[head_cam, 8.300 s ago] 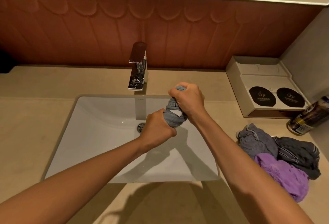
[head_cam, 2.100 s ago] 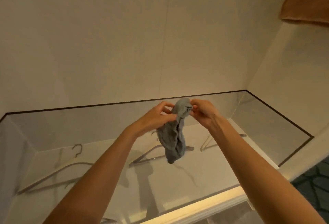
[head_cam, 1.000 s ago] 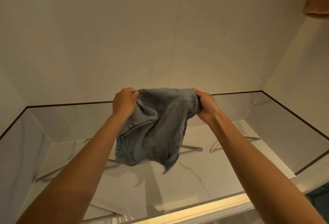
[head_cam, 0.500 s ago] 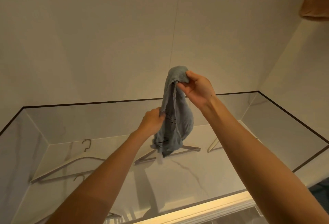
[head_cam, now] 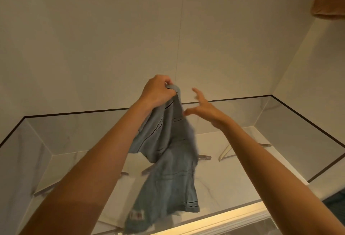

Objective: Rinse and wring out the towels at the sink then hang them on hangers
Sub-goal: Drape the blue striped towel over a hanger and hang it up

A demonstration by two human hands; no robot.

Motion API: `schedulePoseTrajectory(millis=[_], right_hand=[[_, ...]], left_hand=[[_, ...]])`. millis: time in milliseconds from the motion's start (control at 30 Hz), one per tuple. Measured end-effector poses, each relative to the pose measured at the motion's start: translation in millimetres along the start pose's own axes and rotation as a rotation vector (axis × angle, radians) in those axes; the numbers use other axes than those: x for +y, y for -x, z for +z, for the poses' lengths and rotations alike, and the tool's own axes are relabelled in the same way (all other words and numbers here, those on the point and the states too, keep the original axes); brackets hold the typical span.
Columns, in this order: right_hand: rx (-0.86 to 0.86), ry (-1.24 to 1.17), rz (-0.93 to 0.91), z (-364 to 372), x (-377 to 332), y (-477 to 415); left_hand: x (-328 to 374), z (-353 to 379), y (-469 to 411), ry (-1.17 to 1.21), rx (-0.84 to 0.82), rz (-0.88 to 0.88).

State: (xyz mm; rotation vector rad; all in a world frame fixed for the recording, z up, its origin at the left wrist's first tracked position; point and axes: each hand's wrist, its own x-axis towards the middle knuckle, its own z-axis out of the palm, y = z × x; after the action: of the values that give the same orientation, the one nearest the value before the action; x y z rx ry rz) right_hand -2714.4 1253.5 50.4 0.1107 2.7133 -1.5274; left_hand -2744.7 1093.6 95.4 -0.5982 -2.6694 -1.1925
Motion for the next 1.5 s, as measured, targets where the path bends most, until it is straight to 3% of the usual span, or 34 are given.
schedulePoseTrajectory(millis=[67,100,200,333,500,600,667,800,900,967,1100,1333,1433,1500], right_hand=[[-0.287,-0.135,-0.054,8.9,-9.5,1.5],[-0.323,-0.186,-0.060,13.7,-12.6,1.6],[-0.210,-0.315,-0.033,26.9,-16.9,-1.4],[-0.108,-0.615,0.011,26.5,-7.3,-14.3],[-0.081,-0.815,0.100,19.9,1.0,-23.6],[-0.163,-0.932,0.076,12.2,6.7,-28.5],[-0.221,-0.891,0.034,1.8,13.8,-30.6],[-0.074,-0.656,0.115,-19.9,41.0,-39.8],[-0.236,-0.155,0.268,-14.2,62.5,-47.3],[-0.356,-0.070,0.255,0.3,67.6,-55.9],[-0.515,-0.266,0.086,38.2,69.6,-75.8],[-0.276,-0.823,0.401,77.5,100.8,-116.8],[-0.250,-1.000,0.543,90.0,115.2,-131.4],[-0.281,-1.070,0.580,97.7,129.2,-138.0]], left_hand=[[12.8,-3.9,-3.7,-0.025,-0.120,0.052],[15.3,-3.5,-4.3,-0.026,-0.172,0.065],[2.7,1.4,-0.7,0.094,-0.224,0.007],[-39.4,5.3,3.9,0.244,-0.095,-0.241],[-72.1,43.5,34.3,0.219,-0.570,-0.507],[-80.2,77.0,43.5,0.313,-0.452,-0.450],[-85.5,87.8,38.6,0.341,-0.326,-0.419],[-91.9,69.1,18.4,0.310,-0.152,-0.344],[-89.8,61.0,1.7,0.224,-0.029,-0.266],[-82.3,66.8,-12.1,0.206,-0.067,-0.219],[-72.2,73.9,-39.3,0.205,-0.217,-0.189],[-146.0,86.5,-67.6,0.120,-0.196,-0.576],[-180.0,106.1,-53.9,0.237,-0.533,-0.761],[-192.3,124.3,-40.6,0.414,-0.692,-0.770]])
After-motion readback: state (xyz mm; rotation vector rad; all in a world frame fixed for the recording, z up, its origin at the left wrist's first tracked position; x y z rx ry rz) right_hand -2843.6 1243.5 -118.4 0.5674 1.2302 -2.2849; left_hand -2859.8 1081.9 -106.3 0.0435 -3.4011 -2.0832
